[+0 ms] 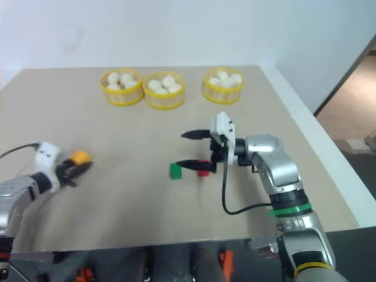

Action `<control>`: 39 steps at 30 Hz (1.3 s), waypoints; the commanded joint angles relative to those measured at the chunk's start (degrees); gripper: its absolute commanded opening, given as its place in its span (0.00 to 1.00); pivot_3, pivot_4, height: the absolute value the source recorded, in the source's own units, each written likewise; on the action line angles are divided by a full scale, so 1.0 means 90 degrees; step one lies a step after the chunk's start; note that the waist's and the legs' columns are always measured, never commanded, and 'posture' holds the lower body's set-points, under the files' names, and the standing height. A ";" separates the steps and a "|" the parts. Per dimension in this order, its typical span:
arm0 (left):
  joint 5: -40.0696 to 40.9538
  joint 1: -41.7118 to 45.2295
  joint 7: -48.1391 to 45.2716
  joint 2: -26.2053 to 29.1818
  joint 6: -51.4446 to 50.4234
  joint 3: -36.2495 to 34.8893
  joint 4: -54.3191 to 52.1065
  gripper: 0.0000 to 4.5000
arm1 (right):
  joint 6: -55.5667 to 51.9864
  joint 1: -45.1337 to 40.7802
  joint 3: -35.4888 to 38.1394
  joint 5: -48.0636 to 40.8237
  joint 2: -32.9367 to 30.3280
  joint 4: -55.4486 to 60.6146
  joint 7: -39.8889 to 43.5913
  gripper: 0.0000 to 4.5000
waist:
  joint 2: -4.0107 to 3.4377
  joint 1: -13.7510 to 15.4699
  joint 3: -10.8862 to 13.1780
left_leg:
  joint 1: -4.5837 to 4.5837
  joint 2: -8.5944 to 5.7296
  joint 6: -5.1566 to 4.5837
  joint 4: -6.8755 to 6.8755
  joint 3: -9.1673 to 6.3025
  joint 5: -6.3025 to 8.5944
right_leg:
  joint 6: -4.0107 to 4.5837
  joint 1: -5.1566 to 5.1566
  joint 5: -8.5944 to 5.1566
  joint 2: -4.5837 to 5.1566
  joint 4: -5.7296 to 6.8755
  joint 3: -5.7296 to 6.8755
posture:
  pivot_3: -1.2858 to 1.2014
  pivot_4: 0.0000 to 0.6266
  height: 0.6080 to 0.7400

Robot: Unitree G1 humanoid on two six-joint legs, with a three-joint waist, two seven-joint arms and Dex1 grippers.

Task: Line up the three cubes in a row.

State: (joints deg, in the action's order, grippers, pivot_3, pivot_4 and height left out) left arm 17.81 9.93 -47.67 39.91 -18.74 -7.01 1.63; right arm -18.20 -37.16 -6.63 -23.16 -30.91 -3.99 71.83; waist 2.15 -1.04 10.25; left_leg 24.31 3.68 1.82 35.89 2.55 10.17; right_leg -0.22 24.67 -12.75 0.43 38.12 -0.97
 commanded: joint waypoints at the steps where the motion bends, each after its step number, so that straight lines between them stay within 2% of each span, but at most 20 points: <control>1: -0.0141 0.0271 -0.1086 -0.0039 0.0522 0.1058 -0.0523 0.30 | 0.0072 -0.0211 0.0098 -0.0015 -0.0113 -0.0003 0.0109 1.00 | 0.0000 -0.0008 0.0000 | 0.0000 -0.0001 0.0000 0.0000 0.0006 0.0000 | -0.0001 0.0001 0.0000 0.0000 0.0000 -0.0007 | 0.52 0.24 1.00; 7: -0.0656 0.1311 -0.2207 -0.0155 0.1548 0.2055 0.0513 0.30 | 0.0074 -0.0096 0.0097 0.0013 -0.0215 0.0071 0.0113 1.00 | -0.0001 -0.0025 0.0000 | 0.0002 0.0004 -0.0002 -0.0001 0.0008 -0.0001 | -0.0028 0.0021 0.0019 -0.0027 0.0007 -0.0019 | 0.52 0.24 1.00; 15: -0.0761 0.1987 -0.3091 -0.0422 0.2190 0.2336 0.1466 0.30 | -0.0061 0.0233 0.0173 -0.0029 -0.0382 0.0476 -0.0038 1.00 | -0.0002 -0.0008 0.0000 | 0.0021 0.0005 -0.0003 0.0016 0.0002 -0.0002 | -0.0037 0.0025 0.0019 -0.0028 0.0007 -0.0018 | 0.52 0.24 1.00; 31: -0.1043 0.2243 -0.3202 -0.0751 0.2597 0.2379 0.2179 0.30 | -0.0120 0.0276 0.0176 -0.0084 -0.0408 0.0607 -0.0219 1.00 | -0.0006 0.0000 -0.0002 | 0.0032 -0.0007 -0.0005 0.0053 -0.0003 -0.0001 | -0.0058 0.0015 0.0029 -0.0016 0.0007 -0.0018 | 0.52 0.24 1.00; 39: -0.0946 0.2292 -0.3071 -0.0995 0.2223 0.2250 0.2011 0.30 | -0.0106 0.0298 0.0134 -0.0073 -0.0407 0.0596 -0.0203 1.00 | -0.0009 0.0040 -0.0004 | 0.0032 -0.0018 -0.0015 0.0064 -0.0013 -0.0007 | -0.0054 0.0001 0.0030 -0.0009 0.0006 -0.0019 | 0.52 0.24 1.00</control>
State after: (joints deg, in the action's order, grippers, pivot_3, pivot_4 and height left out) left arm 10.06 30.54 -75.35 31.94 1.24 11.50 20.78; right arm -19.52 -33.74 -6.34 -23.14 -34.39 -0.71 69.87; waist 2.06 -0.67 10.21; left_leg 24.61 3.50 1.69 36.50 2.43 10.11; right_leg -0.69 24.65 -12.49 0.36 38.15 -1.14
